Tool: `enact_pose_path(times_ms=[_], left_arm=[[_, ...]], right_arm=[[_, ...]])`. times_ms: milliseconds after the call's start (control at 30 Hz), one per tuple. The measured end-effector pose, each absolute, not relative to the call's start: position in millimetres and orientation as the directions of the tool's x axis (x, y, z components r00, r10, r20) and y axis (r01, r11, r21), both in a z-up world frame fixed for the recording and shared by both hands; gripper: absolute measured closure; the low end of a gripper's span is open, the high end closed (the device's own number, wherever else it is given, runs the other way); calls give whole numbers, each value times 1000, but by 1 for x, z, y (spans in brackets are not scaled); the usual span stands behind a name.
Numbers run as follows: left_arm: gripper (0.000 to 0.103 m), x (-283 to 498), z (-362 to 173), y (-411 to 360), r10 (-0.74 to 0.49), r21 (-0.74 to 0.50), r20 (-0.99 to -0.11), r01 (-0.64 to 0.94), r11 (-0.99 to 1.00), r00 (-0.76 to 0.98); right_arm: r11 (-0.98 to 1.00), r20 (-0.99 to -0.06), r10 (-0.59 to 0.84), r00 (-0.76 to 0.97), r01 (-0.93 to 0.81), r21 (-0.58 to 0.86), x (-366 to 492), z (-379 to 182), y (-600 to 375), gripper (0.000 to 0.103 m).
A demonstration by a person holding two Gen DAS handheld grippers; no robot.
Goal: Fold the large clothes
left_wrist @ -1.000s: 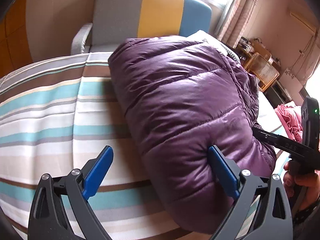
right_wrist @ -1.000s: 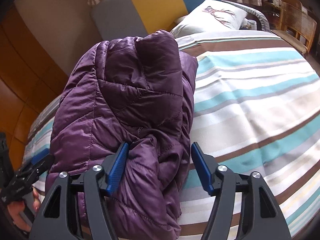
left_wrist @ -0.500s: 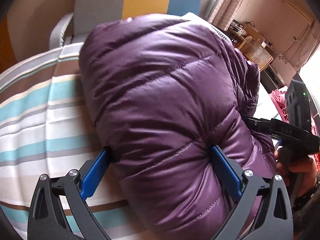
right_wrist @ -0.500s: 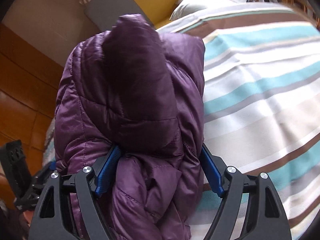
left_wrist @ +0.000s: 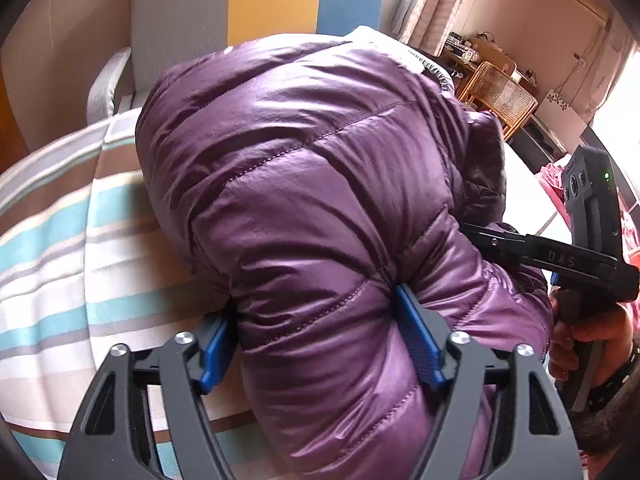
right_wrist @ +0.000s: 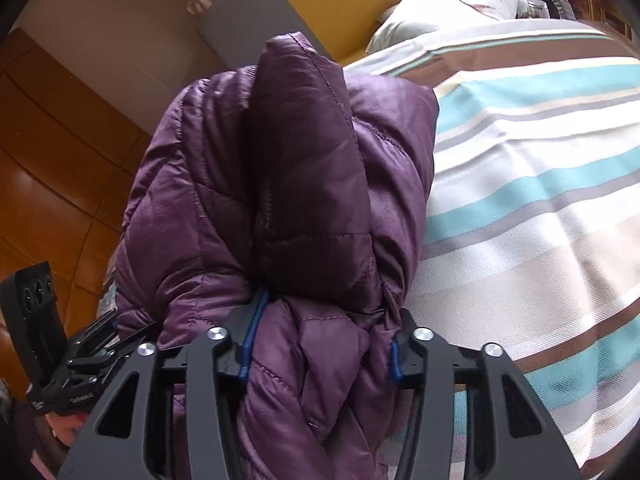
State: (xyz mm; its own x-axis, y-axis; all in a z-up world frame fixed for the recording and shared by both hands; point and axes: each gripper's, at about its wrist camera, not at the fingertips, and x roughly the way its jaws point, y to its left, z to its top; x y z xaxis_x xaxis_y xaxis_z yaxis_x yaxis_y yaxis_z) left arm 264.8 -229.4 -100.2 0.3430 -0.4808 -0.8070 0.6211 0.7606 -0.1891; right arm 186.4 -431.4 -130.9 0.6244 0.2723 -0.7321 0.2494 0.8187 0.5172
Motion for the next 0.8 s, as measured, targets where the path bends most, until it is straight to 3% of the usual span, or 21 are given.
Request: enact_pose_path(times_ms=[267,800], left_arm=[[51,242,-78,-232,-473,-119,-779,643,756,412],[54,178,-38,-195,-504,-68,-714,669,740,485]], right_arm=[[842,-687,247,684,199,501,162,-115,-421,72],[795,-586,276,762,162,585,91,-105,-399,72]])
